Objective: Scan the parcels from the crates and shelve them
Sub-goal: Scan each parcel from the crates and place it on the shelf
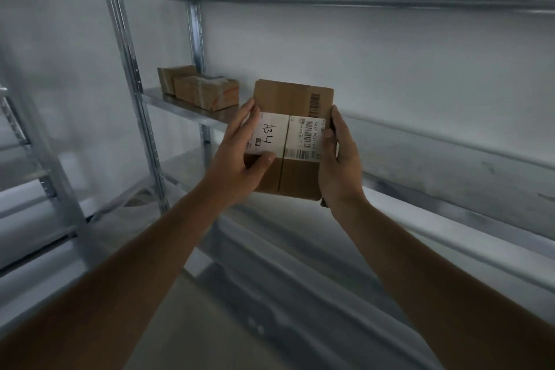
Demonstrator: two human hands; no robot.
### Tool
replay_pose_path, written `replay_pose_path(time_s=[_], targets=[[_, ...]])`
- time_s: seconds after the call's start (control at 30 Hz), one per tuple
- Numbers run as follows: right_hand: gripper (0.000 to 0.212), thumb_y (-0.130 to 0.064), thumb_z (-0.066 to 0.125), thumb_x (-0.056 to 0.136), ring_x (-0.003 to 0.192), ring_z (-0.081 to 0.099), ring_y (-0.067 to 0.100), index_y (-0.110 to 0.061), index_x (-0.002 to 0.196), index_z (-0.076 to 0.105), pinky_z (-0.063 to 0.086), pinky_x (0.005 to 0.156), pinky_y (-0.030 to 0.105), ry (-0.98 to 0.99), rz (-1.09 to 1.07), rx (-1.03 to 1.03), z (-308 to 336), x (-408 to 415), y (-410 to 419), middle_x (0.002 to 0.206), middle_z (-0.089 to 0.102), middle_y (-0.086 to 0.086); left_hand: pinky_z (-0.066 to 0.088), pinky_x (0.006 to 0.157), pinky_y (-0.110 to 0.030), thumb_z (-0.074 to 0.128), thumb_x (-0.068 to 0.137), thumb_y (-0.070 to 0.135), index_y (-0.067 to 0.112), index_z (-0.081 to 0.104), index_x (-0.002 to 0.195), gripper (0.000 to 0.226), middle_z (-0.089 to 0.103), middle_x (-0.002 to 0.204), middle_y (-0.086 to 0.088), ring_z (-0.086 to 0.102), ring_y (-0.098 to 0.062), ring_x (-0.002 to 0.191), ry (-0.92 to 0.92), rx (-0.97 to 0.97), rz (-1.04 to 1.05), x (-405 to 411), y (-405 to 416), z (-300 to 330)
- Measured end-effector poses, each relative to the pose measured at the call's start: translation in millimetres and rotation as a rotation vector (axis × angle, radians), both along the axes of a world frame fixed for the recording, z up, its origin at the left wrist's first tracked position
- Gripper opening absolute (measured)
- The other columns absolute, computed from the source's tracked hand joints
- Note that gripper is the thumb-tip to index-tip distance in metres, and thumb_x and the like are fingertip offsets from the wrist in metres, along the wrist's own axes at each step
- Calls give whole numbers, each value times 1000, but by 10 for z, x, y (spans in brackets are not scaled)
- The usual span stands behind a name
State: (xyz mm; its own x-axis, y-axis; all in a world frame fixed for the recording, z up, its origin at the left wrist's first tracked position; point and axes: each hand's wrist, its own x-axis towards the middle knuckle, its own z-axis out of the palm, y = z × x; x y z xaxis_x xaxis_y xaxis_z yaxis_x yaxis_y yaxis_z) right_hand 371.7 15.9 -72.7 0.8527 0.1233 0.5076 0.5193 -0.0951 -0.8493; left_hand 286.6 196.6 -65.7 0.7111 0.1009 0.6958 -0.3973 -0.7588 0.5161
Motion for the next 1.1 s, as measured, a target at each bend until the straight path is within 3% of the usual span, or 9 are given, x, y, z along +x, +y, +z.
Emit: replay_pose_path(time_s=[0.1,0.2,0.33,0.43,0.6,0.7,0.83,0.9,1.1], targets=[[50,-50,35,114,118,61,6,-43,164,35,58,95,25,17,-34,9,38,144,418,134,60,1,35,108,-3,71,98,10,10,21,167,85,7,175,7,6,25,145,30,-8,-36,200,451,49],[49,-44,35,115,115,61,4,-39,164,36,55,85,13,26,-56,8,83,326,797,132,61,0,43,114,-18,71,97,10,12,23,167,85,10,174,9,16,5,153,61,-32,-60,434,864,90],[50,-47,36,114,120,60,14,-43,164,33,57,100,36,34,-110,7,120,677,1256,134,60,2,47,118,-40,72,96,10,11,24,166,85,12,174,3,20,-15,159,52,-7,-90,867,1348,117],[50,-46,36,115,122,59,14,-43,164,34,55,101,36,39,-130,2,133,1034,1535,135,60,-1,46,118,-34,72,96,8,10,24,166,85,14,173,1,24,-13,157,67,-28,-103,1238,1613,110],[48,-39,37,116,115,60,9,-41,164,36,51,89,17,60,-133,-21,145,1728,1922,133,60,-1,41,110,-12,71,96,5,11,27,165,82,20,172,-2,27,-8,153,108,-64,-123,1943,2017,105],[45,-33,37,117,110,63,2,-35,162,41,55,84,8,86,-100,-37,205,2021,2087,121,65,-11,42,114,-17,69,98,9,14,27,165,79,22,169,-3,26,-12,154,156,-64,-113,2292,2237,131],[41,-31,36,116,116,67,10,-38,154,50,62,93,30,156,-111,-48,268,2382,2319,123,69,-9,34,105,-1,66,100,6,13,31,164,73,19,169,4,23,-1,149,235,-98,-152,2648,2441,198],[40,-30,37,116,116,66,10,-40,151,52,61,91,32,202,-132,-55,300,2535,2430,122,69,-10,33,101,3,64,101,4,13,36,161,67,20,166,9,24,3,144,265,-106,-178,2824,2543,235],[29,-24,39,115,108,64,4,-39,131,57,53,76,18,302,-192,-87,329,2874,2727,113,68,-14,23,129,-36,59,106,16,21,35,163,62,10,175,6,17,-16,159,406,-8,-218,3359,2913,285]])
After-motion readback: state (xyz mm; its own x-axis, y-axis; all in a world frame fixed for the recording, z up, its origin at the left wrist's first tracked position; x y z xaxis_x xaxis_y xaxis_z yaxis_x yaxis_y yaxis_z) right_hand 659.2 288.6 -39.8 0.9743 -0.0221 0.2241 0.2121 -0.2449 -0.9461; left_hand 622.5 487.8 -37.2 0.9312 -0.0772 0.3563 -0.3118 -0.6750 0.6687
